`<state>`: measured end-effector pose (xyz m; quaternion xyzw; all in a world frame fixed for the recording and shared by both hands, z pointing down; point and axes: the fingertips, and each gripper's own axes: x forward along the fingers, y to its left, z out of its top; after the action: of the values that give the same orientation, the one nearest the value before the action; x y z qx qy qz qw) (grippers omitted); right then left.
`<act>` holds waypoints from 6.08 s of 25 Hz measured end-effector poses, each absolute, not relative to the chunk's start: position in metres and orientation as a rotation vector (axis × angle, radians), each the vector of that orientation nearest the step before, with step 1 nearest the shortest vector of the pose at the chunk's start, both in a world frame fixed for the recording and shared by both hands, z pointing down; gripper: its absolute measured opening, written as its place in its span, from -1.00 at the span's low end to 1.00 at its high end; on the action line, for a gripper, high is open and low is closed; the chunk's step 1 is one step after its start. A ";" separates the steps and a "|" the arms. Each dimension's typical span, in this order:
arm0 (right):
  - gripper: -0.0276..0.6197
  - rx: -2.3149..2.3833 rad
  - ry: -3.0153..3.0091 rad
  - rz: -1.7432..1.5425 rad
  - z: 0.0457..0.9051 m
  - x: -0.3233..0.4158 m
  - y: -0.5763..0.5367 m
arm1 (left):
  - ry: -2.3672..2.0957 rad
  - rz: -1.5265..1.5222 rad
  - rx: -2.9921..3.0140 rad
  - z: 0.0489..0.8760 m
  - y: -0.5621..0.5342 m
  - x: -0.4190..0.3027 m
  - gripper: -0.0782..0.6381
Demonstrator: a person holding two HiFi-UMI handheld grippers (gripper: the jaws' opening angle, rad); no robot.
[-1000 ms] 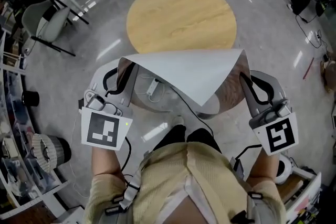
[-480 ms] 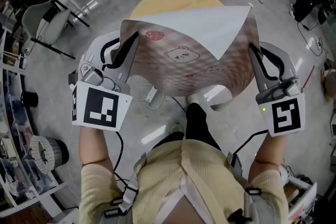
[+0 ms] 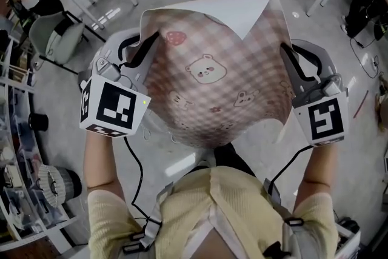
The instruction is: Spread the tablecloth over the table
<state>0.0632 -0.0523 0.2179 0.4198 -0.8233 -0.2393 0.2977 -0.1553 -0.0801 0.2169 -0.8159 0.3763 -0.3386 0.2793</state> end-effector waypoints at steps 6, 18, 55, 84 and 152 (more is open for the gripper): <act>-0.83 1.066 -2.214 -0.648 0.213 0.073 -0.149 | 1.054 -0.972 -2.188 0.214 -0.170 -0.145 -0.73; -0.84 1.074 -2.207 -0.652 0.209 0.087 -0.274 | 1.100 -1.135 -2.074 0.211 -0.290 -0.132 -0.73; -0.83 0.897 -2.085 -0.383 0.464 0.105 -0.485 | 1.002 -1.675 -2.017 0.458 -0.497 -0.118 -0.74; -0.60 1.010 -2.060 -0.184 0.566 0.118 -0.514 | 1.272 -1.609 -2.112 0.548 -0.529 -0.133 -0.22; -0.90 1.433 -2.246 0.284 0.409 0.082 -0.190 | 1.790 -0.529 -2.964 0.410 -0.177 -0.170 -0.76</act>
<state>0.0822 -0.1901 0.4089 0.5205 -0.8160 0.1034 0.2292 -0.1703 -0.1769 0.4099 -0.8324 0.5028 -0.1485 -0.1797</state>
